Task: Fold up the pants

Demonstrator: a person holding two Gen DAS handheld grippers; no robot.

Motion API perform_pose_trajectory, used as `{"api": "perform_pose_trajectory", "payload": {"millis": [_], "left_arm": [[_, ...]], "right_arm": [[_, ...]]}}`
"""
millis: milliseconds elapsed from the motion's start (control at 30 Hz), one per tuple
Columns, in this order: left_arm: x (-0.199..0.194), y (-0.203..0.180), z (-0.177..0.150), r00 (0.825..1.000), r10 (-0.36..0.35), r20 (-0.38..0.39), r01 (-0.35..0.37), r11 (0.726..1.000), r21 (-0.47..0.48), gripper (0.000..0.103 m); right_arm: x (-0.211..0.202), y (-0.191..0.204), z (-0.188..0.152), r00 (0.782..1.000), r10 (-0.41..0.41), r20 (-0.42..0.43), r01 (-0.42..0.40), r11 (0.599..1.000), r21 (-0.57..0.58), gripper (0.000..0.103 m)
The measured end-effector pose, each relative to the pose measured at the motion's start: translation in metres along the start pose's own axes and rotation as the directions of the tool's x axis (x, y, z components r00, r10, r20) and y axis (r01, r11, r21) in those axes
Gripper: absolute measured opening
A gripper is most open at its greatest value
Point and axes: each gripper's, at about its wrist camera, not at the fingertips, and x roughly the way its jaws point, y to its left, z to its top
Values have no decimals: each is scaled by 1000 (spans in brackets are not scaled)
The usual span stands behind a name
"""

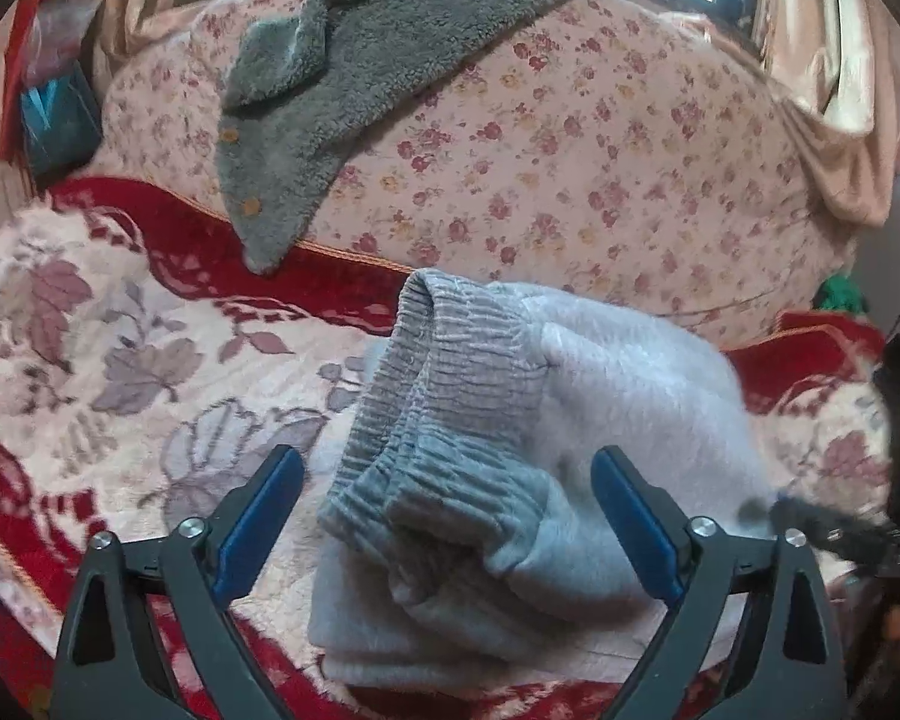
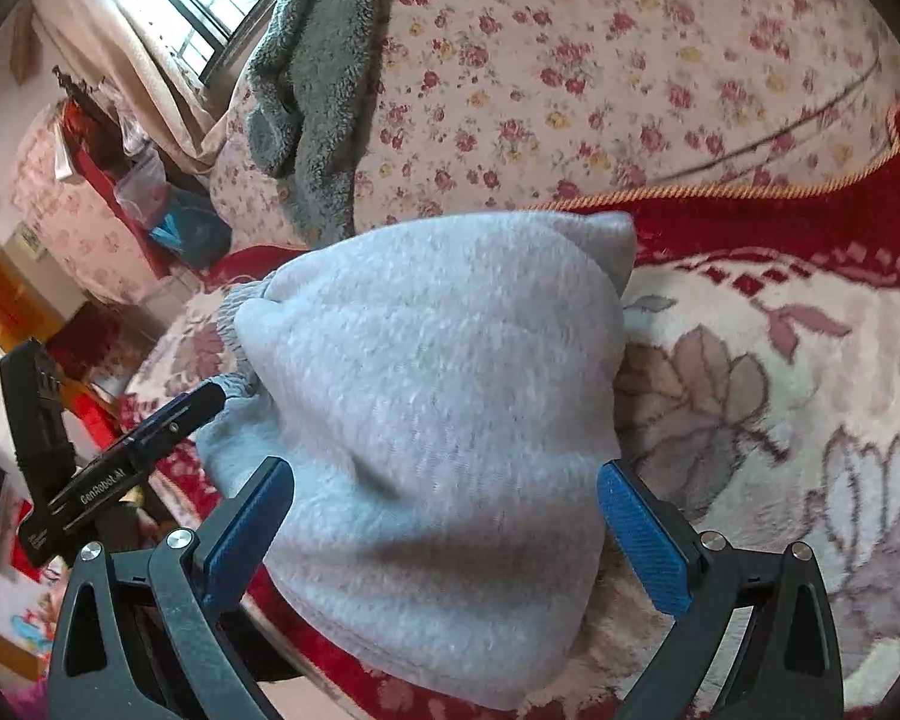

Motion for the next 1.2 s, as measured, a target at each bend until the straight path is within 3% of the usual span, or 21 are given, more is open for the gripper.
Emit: {"api": "perform_pose_trajectory", "payload": {"millis": [200,467,600,733,933,1133,1200], "left_arm": [[18,25,0,996,-78,-51,75,996,-54,99],[43,43,-9,978,-196,-75,188,976,-107,103],[54,49,-18,964,-251,-85,240,963,-121,103],[71,53,-23,947,-289,-136,269,951,-152,103],[87,48,-28,952,-273,-140,251,955,-156,103],[91,53,-29,946,-282,-158,254,951,-179,103],[88,50,-29,950,-272,-152,248,955,-163,97]], "right_arm": [[19,-19,-4,1000,17,-18,-16,1000,20,103],[36,-37,0,991,126,-36,-125,991,36,103],[48,-53,4,972,220,-84,-213,973,91,103],[68,-66,3,934,336,-125,-310,932,185,103],[75,-56,9,935,324,-145,-303,941,150,103],[70,-40,10,954,280,-108,-271,958,96,103],[68,-34,10,959,264,-100,-257,963,77,103]]}}
